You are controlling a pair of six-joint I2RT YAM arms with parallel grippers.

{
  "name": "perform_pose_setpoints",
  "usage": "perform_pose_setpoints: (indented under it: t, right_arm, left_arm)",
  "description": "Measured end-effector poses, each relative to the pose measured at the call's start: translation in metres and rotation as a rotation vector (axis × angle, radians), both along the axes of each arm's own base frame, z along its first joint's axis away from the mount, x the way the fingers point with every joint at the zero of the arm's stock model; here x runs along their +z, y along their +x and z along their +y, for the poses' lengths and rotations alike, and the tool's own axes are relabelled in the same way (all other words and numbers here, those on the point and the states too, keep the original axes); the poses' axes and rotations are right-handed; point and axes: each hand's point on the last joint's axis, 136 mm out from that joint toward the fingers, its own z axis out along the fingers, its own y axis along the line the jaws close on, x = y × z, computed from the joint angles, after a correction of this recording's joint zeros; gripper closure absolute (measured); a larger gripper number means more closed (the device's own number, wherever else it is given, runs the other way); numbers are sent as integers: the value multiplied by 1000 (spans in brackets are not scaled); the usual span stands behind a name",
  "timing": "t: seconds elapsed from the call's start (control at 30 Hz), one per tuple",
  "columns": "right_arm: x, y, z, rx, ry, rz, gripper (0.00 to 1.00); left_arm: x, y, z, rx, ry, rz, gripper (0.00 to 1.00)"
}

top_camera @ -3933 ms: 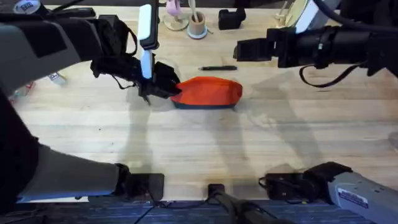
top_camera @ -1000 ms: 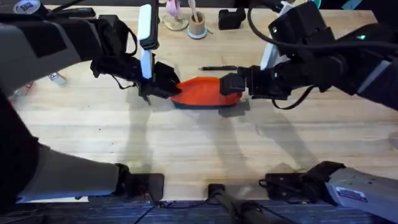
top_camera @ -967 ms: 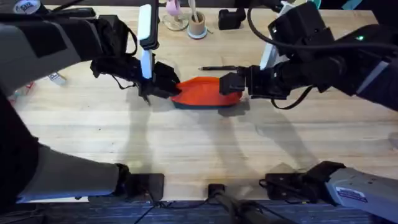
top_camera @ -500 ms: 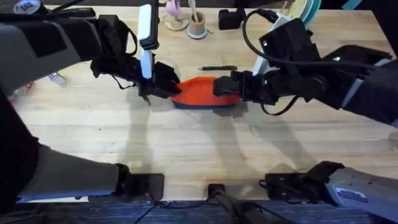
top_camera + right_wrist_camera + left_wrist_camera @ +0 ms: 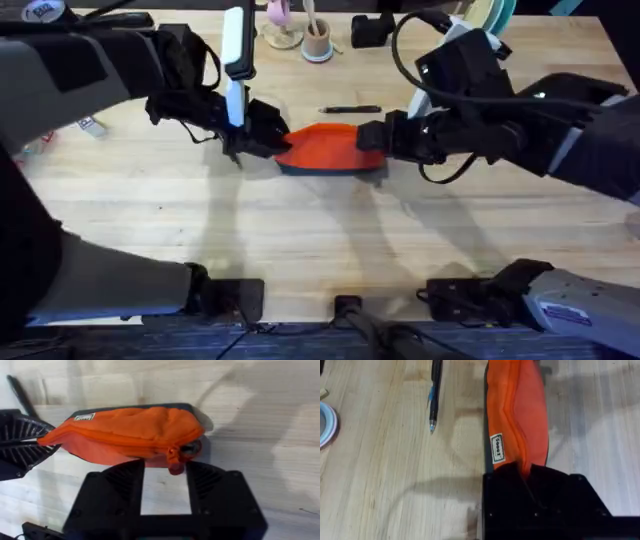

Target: Unzip the bag, pick up the pens from the table one at a time and place them inside, then zip the bag closed.

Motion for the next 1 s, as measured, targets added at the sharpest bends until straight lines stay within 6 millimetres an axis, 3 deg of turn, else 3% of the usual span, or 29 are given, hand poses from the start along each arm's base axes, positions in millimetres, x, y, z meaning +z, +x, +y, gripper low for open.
perform_pose_setpoints:
  t: [0.27, 0.53, 1.0]
  right_arm:
    - [-5, 1, -2, -11, -19, 9, 650]
    - [-8, 4, -9, -33, -52, 1, 953]
    - [-7, 2, -6, -18, -40, 7, 969]
  left_arm:
    - [0, 0, 0, 0, 0, 1, 958]
    - [0, 0, 0, 0, 0, 0, 958]
    - [0, 0, 0, 1, 0, 1, 958]
